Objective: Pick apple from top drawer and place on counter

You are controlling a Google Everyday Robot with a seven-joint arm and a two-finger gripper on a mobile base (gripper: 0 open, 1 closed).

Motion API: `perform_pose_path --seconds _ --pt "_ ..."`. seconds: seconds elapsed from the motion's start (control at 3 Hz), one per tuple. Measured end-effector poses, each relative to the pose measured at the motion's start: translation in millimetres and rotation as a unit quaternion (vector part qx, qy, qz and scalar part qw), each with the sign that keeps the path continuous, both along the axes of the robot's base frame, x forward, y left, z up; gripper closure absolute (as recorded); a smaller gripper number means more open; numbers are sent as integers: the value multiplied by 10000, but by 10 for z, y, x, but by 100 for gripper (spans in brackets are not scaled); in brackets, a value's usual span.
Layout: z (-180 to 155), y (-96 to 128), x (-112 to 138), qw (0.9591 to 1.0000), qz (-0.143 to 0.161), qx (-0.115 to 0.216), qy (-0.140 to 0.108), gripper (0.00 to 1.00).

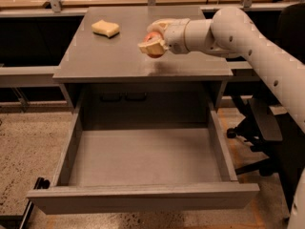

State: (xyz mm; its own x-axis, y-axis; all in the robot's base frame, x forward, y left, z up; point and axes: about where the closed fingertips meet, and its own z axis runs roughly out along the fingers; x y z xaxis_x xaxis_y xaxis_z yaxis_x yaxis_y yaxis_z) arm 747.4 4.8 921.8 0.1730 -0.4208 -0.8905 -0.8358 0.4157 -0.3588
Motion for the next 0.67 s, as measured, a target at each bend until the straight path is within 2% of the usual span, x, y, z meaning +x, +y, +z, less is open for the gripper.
perform_pose_path --seconds 0.67 --pt "-211 -45 192 9987 -73 335 372 36"
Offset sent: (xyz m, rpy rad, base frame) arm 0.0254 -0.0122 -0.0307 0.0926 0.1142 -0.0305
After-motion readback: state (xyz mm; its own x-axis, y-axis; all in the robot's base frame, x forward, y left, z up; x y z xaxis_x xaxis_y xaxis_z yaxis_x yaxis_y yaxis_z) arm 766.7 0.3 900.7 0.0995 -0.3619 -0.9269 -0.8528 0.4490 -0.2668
